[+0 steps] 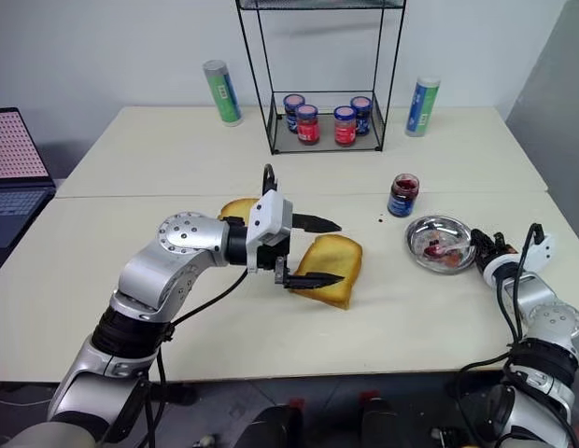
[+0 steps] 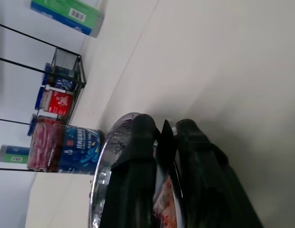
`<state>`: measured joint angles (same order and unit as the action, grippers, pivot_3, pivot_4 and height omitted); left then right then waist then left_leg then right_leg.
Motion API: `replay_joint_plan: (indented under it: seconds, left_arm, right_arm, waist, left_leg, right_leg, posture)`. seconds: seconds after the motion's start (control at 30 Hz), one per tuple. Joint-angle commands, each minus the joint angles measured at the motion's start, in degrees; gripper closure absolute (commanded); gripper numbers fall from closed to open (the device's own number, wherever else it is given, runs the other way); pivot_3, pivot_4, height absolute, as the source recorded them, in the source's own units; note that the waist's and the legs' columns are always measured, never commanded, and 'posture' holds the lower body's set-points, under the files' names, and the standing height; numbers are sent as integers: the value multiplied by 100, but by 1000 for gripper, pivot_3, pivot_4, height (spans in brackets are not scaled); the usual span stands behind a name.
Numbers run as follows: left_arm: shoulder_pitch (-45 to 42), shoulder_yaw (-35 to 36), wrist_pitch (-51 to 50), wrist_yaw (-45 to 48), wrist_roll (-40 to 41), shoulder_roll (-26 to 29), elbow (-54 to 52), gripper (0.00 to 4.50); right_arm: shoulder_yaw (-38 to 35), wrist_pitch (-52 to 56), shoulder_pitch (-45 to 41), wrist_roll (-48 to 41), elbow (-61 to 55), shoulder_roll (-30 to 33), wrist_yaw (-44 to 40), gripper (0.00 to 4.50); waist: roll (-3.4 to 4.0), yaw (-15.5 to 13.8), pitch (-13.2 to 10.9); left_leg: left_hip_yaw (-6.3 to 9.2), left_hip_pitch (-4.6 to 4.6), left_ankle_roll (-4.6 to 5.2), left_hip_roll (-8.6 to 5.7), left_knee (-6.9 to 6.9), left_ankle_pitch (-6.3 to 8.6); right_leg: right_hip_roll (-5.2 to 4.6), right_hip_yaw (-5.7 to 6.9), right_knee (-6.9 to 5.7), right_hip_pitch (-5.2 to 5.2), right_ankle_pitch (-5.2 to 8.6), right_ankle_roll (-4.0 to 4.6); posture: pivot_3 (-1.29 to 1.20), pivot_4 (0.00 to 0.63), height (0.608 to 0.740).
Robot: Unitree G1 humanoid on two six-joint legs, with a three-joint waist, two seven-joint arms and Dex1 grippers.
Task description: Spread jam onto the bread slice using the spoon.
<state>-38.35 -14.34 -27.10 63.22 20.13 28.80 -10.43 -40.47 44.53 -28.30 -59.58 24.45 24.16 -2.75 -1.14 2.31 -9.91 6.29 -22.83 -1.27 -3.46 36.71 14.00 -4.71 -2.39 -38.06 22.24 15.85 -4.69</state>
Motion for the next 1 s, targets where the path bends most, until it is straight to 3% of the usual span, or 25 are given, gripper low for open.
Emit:
replay_joint_plan:
  seconds: [0.03, 0.23, 0.4, 0.5, 0.57, 0.7, 0.8, 1.0]
  left_arm:
    - [-96, 92, -5, -10, 120, -41, -140, 0]
    - [-106, 95, 6, -1, 138, -59, -123, 0]
    - [-108, 110, 8, -2, 145, -73, -110, 0]
    - [-71, 111, -7, -23, 154, -83, -143, 0]
    - [-55, 123, -30, -35, 171, -90, -160, 0]
    - [-26, 123, -85, -78, 193, -100, -224, 0]
    - [0, 128, -117, -99, 215, -89, -274, 0]
    - [53, 143, -130, -138, 257, -34, -325, 0]
  right_arm:
    - [46, -64, 96, 195, -140, 83, -44, 4472]
    - [330, -123, 254, 484, -383, 150, -244, 4472]
    - [1640, -1045, 756, 2015, -936, 579, -885, 4472]
    - [2554, -2118, 1196, 3272, -1111, 983, -1205, 4472]
    - [2816, -2540, 1355, 3648, -1087, 1115, -1344, 4472]
    - [2768, -2560, 1441, 3605, -895, 1089, -1381, 4472]
    - [2555, -2068, 1443, 3189, -869, 926, -1345, 4472]
    - [991, -515, 974, 1264, -861, 167, -418, 4472]
  waist:
    - [0, -1, 0]
    - [1, -2, 1]
    - [8, -14, 10]
    - [1, -68, 26]
    - [-17, -111, 43]
    - [-37, -222, 63]
    - [-46, -241, 82]
    - [-40, -243, 87]
  left_leg:
    - [0, 1, 0, -1, 0, 0]
    - [0, 1, 0, 0, 0, 0]
    - [0, 1, 0, -2, 3, 0]
    - [6, 10, 0, -3, 7, 0]
    - [16, 25, 0, -5, 10, 1]
    - [31, 104, 8, -5, 8, 7]
    - [57, 109, 11, -6, 10, 9]
    - [85, 107, 12, -8, 6, 9]
  right_leg:
    - [0, -1, 0, 0, 0, 0]
    - [0, 0, -1, 0, 0, 0]
    - [-1, 0, 0, -1, 0, -1]
    - [-1, 6, 3, -15, 1, -2]
    - [-1, 17, 13, -42, 1, -4]
    - [-2, 32, 73, -125, -3, -14]
    - [-1, 40, 108, -167, -13, -28]
    - [-3, 43, 110, -177, -13, -23]
  posture:
    - [0, 150, 740]
    - [0, 150, 740]
    - [0, 150, 740]
    - [0, 150, 740]
    - [0, 150, 740]
    - [0, 150, 740]
    - [0, 150, 740]
    - [0, 150, 740]
